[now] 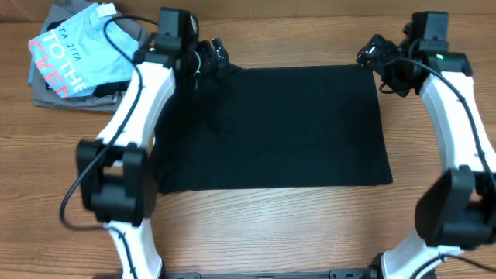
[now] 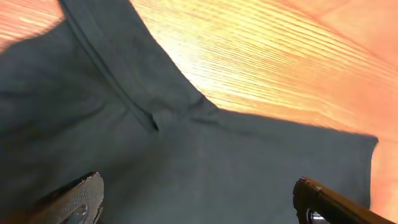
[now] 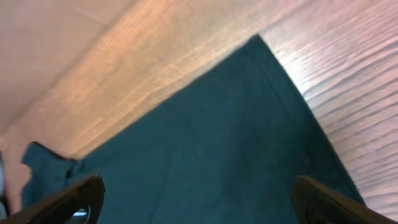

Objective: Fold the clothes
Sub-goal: 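Move both grippers to the far edge corners of the folded shirt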

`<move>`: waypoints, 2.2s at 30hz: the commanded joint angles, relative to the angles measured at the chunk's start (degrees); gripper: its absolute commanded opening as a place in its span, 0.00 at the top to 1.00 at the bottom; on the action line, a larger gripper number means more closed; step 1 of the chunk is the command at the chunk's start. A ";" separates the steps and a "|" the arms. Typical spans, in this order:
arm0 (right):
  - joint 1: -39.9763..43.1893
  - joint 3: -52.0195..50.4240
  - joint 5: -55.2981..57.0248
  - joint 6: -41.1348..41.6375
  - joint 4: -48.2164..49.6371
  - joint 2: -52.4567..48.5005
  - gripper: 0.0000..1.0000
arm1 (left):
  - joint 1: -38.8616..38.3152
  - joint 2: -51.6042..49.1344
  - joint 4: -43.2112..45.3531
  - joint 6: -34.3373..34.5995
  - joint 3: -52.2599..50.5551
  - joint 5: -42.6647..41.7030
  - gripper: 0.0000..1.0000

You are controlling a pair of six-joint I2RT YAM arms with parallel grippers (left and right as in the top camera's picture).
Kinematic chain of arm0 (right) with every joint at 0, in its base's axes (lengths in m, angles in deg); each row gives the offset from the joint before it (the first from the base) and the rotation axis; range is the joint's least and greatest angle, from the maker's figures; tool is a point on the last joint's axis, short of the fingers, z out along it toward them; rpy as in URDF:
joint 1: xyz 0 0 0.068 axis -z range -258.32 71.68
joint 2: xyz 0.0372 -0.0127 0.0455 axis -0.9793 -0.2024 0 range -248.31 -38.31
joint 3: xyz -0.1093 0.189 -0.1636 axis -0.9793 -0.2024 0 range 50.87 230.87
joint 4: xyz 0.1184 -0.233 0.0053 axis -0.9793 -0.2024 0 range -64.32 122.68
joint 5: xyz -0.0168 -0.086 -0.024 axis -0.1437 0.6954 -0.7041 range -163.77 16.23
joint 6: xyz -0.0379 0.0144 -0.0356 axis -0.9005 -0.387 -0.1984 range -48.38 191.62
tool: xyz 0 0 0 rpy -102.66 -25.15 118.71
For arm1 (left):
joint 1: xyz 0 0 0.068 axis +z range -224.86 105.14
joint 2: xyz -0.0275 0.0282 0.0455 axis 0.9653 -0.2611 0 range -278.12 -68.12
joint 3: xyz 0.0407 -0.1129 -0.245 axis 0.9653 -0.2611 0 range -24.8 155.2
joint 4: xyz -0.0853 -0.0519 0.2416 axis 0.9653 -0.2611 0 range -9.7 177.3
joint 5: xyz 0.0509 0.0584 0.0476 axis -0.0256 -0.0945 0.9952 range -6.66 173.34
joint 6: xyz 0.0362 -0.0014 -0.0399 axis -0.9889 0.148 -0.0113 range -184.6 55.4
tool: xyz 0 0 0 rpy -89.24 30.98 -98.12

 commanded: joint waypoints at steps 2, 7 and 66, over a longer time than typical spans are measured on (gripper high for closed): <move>-0.63 1.95 -0.87 -1.14 0.13 -4.33 0.00 | -0.11 -7.43 2.08 7.37 4.76 -4.66 0.01; -0.68 1.95 -0.90 -1.18 -0.81 -8.13 0.00 | -0.11 -13.05 2.93 9.25 6.58 -7.41 0.00; 0.37 1.97 12.15 -8.76 24.61 -16.50 0.00 | -0.46 -18.73 4.98 13.55 6.56 4.98 0.96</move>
